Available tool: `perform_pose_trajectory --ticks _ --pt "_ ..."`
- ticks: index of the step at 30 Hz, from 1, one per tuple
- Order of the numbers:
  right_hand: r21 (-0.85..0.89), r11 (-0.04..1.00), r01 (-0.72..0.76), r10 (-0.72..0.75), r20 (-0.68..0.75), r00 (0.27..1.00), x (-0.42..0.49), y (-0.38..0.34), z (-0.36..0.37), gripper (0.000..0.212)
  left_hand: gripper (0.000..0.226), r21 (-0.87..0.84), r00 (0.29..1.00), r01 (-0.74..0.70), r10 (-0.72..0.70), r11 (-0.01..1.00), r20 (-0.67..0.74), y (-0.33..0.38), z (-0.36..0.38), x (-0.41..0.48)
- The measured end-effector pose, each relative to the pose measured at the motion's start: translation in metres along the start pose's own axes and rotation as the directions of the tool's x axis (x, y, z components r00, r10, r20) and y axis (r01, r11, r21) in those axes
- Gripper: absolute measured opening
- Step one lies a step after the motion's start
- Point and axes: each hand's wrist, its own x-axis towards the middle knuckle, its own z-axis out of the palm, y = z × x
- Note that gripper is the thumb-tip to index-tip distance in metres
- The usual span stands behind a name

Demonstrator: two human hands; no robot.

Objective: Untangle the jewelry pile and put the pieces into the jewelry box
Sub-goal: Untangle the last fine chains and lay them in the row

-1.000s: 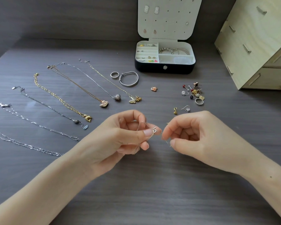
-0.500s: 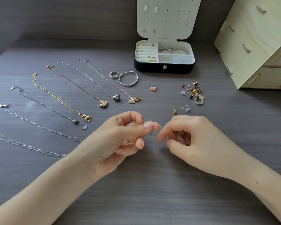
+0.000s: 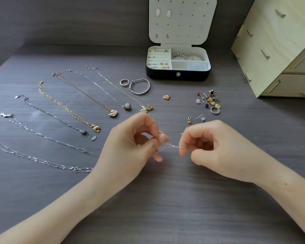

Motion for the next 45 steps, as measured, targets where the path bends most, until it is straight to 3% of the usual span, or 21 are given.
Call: perform_pose_trajectory --ticks 9,17,22,26,32,39,42,45 --pt "-0.265 0.963 -0.058 0.062 0.01 0.998 0.001 0.0 -0.001 0.022 0.032 0.187 0.998 -0.062 0.062 0.98 0.006 -0.002 0.004 0.002" --pt "-0.5 0.865 -0.045 0.03 -0.038 0.999 -0.002 -0.003 0.001 0.02 0.024 -0.077 0.998 0.063 -0.062 0.995 0.02 -0.002 0.004 0.007" --pt "-0.408 0.912 -0.029 -0.03 -0.138 0.99 0.001 0.003 0.01 0.005 0.024 -0.175 0.993 0.115 -0.112 0.978 0.031 -0.001 0.003 0.008" --pt "-0.306 0.952 -0.019 -0.059 -0.243 0.968 0.003 0.009 0.018 0.029 0.025 -0.18 0.994 0.111 -0.109 0.977 0.016 -0.001 0.004 0.008" --pt "-0.296 0.955 -0.033 -0.035 -0.224 0.974 0.003 0.008 0.021 0.012 0.024 -0.183 0.994 0.106 -0.105 0.977 0.016 -0.001 0.004 0.008" --pt "-0.234 0.971 -0.043 -0.008 -0.214 0.977 0.004 0.011 0.019 0.008 0.024 -0.138 0.999 0.043 -0.042 0.99 0.016 -0.006 0.002 0.007" --pt "-0.224 0.974 -0.04 -0.007 -0.205 0.979 0.004 0.012 0.018 0.011 0.023 -0.056 1.0 -0.003 0.002 0.998 -0.017 -0.008 0.001 0.007" --pt "-0.187 0.982 -0.014 -0.023 -0.192 0.981 0.004 0.014 0.017 0.013 0.01 0.135 0.996 -0.09 0.092 0.987 -0.009 -0.008 0.0 0.007"
